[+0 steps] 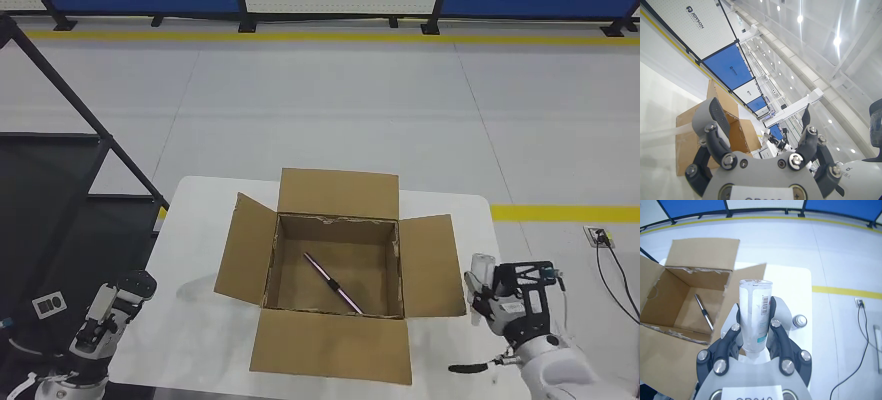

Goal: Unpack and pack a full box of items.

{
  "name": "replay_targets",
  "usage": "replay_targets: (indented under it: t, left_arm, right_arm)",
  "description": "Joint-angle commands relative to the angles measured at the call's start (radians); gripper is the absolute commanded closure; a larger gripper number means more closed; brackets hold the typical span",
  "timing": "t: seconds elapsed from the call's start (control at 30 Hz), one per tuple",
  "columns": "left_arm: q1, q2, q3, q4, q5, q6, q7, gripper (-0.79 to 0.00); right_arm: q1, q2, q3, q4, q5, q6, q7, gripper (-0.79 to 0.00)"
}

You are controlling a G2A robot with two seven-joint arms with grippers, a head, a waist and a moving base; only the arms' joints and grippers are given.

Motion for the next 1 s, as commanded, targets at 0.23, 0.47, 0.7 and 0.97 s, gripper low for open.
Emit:
replay_targets:
  t: [0.23, 0.47, 0.7, 0.97]
  left_arm:
    - [0.000, 0.000, 0.000, 0.000, 0.000, 0.000, 0.000, -0.785]
    - [0.000, 0.000, 0.000, 0.000, 0.000, 0.000, 0.000, -0.785]
    - [0.000, 0.000, 0.000, 0.000, 0.000, 0.000, 0.000, -0.785]
    - [0.000, 0.000, 0.000, 0.000, 0.000, 0.000, 0.000, -0.785]
  right_arm:
    - [0.044, 0.016, 0.059, 0.340, 0.153, -0.218, 0.058, 0.000]
    - [0.207, 0.028, -0.015, 0.598, 0.108, -0.328, 0.086, 0.000]
    - [0.265, 0.036, -0.037, 0.690, 0.073, -0.351, 0.077, -0.212]
    - [0.276, 0.044, -0.041, 0.714, 0.075, -0.346, 0.062, -0.366]
